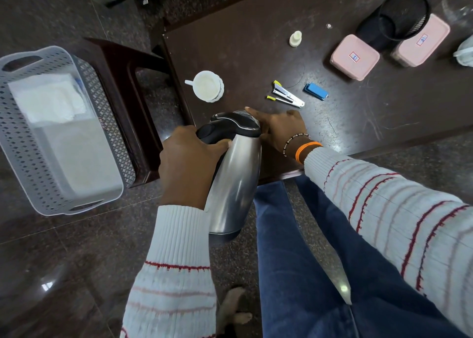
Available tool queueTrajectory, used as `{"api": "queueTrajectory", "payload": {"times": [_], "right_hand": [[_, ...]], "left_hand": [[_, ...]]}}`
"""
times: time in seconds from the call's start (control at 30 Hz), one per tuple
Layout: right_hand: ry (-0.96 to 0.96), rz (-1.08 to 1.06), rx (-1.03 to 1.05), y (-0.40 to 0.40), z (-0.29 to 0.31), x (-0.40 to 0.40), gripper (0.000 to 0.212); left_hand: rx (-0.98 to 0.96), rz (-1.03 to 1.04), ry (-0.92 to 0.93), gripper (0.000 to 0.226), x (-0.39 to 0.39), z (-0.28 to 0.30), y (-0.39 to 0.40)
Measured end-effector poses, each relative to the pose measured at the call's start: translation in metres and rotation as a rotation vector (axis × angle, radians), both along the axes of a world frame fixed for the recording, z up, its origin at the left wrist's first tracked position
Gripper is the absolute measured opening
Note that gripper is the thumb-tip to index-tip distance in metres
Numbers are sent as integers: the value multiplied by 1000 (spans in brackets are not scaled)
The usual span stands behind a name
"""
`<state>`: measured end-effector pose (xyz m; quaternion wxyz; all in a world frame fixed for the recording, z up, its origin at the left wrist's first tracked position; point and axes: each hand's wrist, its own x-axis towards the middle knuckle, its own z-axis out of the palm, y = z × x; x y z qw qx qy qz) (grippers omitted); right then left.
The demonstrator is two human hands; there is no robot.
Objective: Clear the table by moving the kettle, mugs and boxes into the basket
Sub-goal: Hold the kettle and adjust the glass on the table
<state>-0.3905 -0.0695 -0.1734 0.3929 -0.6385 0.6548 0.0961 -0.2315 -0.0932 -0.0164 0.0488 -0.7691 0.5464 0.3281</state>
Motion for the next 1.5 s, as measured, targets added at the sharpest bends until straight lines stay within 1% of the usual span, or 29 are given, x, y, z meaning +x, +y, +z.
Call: {"api": "queueTrajectory", "payload": {"times": [0.57,0.7,0.87,0.97,1.03,1.17,1.3,1.4,1.5], "right_hand": [[-4,-29,-4,1,-1,1,63],[-6,-26,-4,1,-1,1,65],[-8,-33,-4,1,-1,1,66],[-8,-41,-3,0,-1,1,66],[-8,-45,-2,0,-2,1,67],[-2,-47,-15,0,-1,1,70],[-3,-49,-18,2,-1,0,70],[-4,-51,-26,2,-1,0,70],[5,-45,-39,2,0,1,70]], "left_hand": [[-24,18,7,35,0,0,4],[-39,34,29,38,5,-2,6],[-76,54,82,37,13,-4,16],[-74,99,133,30,21,-4,30],[-84,132,167,29,27,-6,42],[-105,266,210,27,41,-13,69],[-136,430,318,30,49,-18,95],[-124,526,403,31,52,-19,106],[-124,592,479,39,58,-17,111]]}}
